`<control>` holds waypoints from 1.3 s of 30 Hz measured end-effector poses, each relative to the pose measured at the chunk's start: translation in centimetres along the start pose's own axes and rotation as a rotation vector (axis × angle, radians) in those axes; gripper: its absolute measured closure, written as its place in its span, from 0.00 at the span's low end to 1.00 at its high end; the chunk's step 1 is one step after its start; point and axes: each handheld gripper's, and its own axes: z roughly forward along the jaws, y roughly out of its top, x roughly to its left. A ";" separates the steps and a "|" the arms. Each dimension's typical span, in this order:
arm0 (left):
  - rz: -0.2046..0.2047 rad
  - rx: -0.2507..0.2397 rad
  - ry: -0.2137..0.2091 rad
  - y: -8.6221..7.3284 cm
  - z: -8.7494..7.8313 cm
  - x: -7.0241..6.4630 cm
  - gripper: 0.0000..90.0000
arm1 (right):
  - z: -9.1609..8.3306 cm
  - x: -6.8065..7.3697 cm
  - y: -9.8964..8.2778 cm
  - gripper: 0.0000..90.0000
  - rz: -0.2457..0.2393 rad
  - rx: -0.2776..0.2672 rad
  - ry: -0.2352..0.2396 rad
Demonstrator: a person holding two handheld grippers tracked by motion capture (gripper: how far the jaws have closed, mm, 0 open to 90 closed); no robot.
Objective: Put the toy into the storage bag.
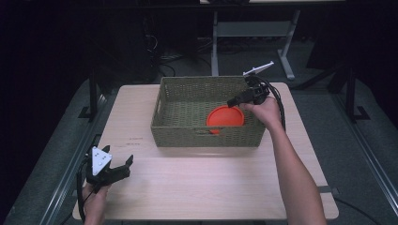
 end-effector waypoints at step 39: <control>-0.001 -0.005 0.014 -0.1 -0.3 0.0 0.14 | -6.2 -0.5 -6.1 0.28 -0.075 -0.097 0.190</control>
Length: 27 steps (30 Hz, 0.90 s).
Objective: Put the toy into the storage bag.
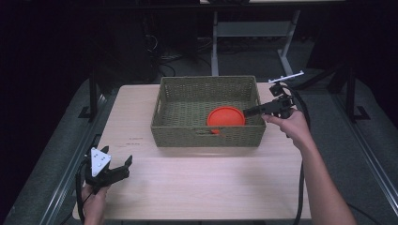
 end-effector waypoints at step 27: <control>0.011 0.006 -0.005 0.0 -0.1 -0.2 0.14 | -2.8 -0.3 -6.1 0.27 -0.065 -0.024 0.019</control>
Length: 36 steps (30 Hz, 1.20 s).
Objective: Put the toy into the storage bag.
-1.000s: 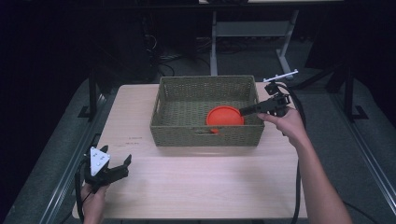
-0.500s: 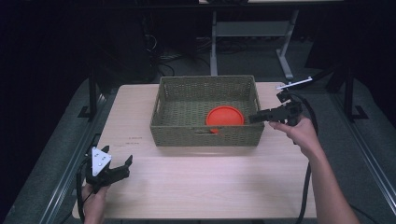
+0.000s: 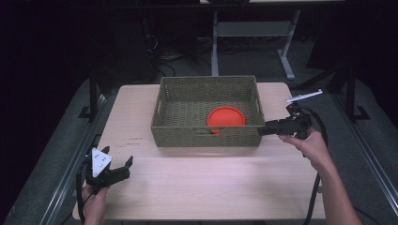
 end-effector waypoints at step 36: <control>0.013 0.005 -0.001 0.0 0.0 -0.2 0.14 | -1.6 -2.2 -6.7 0.27 0.071 -0.031 -0.005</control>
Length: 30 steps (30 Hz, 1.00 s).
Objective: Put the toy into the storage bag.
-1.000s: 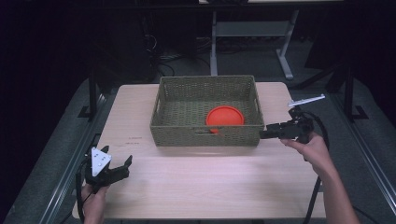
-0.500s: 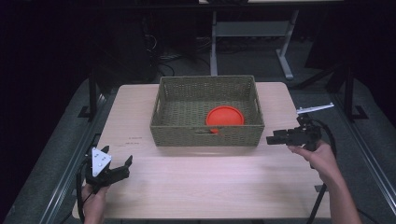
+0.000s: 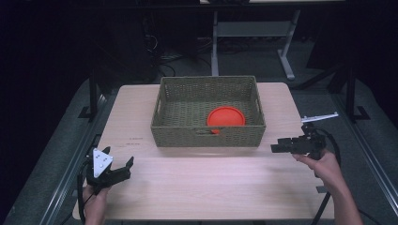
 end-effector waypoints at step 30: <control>-0.001 0.001 -0.010 -0.1 0.2 -0.3 0.14 | -1.1 -2.0 -6.0 0.27 0.076 -0.028 -0.022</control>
